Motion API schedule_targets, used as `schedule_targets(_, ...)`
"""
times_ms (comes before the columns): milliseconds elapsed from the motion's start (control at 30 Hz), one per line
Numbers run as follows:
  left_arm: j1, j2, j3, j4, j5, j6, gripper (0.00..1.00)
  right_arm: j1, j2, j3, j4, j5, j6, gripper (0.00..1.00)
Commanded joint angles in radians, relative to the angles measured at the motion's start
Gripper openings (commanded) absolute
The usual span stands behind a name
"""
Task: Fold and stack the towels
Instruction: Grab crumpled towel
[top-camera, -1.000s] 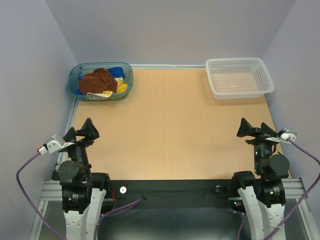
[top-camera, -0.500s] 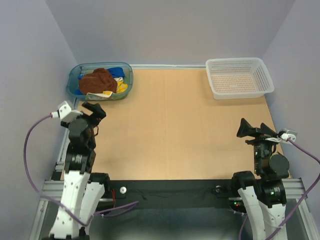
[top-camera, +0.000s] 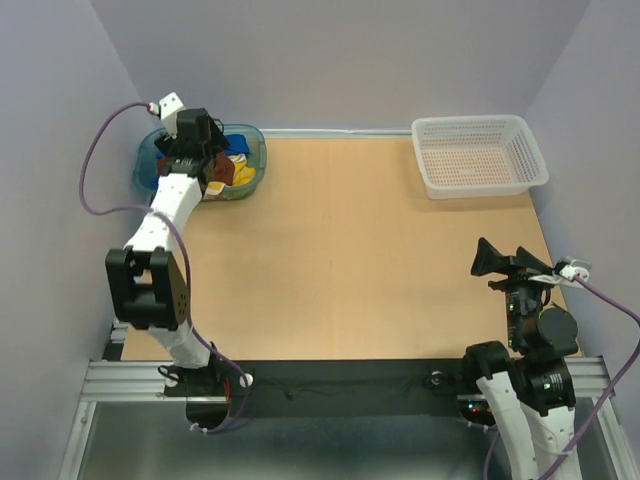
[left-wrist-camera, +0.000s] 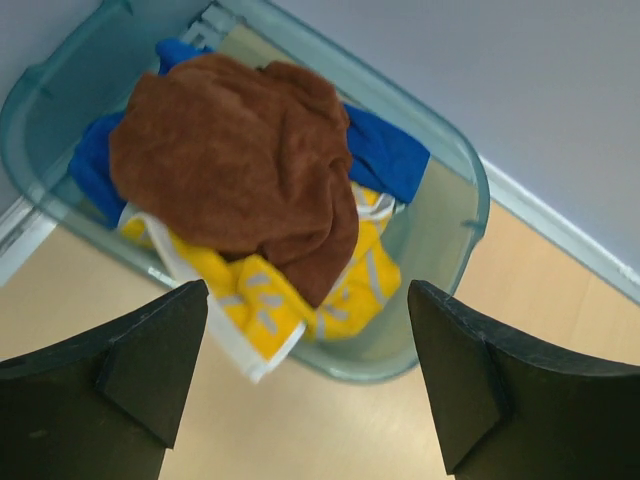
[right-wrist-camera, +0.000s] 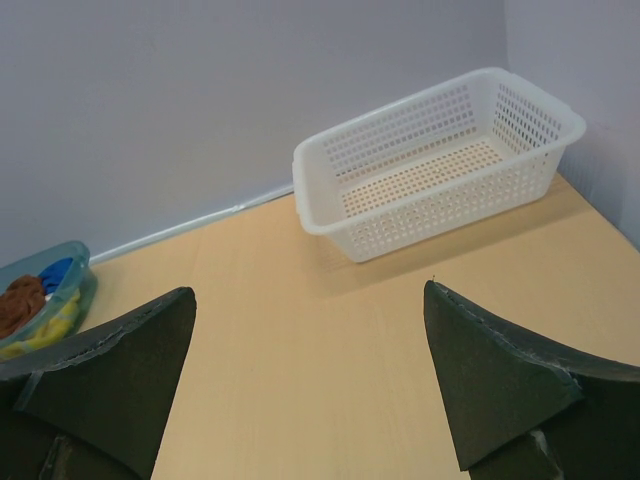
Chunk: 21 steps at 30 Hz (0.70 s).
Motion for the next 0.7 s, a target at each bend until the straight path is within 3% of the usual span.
schedule_targets(0,0.006,0.201,0.207,-0.05,-0.081,0.043,0.89,0.012,-0.004,0.001,0.013,0.02,0.009,1.0)
schedule_targets(133,0.012,0.404,0.472,-0.128,-0.129,0.045,0.82,0.012,0.013,0.003,0.015,0.023,0.006,1.0)
schedule_targets(267,0.028,0.537,0.607,-0.222,-0.19,0.028,0.78,0.014,0.03,0.001,0.013,0.023,0.002,1.0)
schedule_targets(667,0.097,0.609,0.503,-0.155,-0.181,0.003,0.66,0.015,0.05,0.001,0.015,0.008,-0.003,1.0)
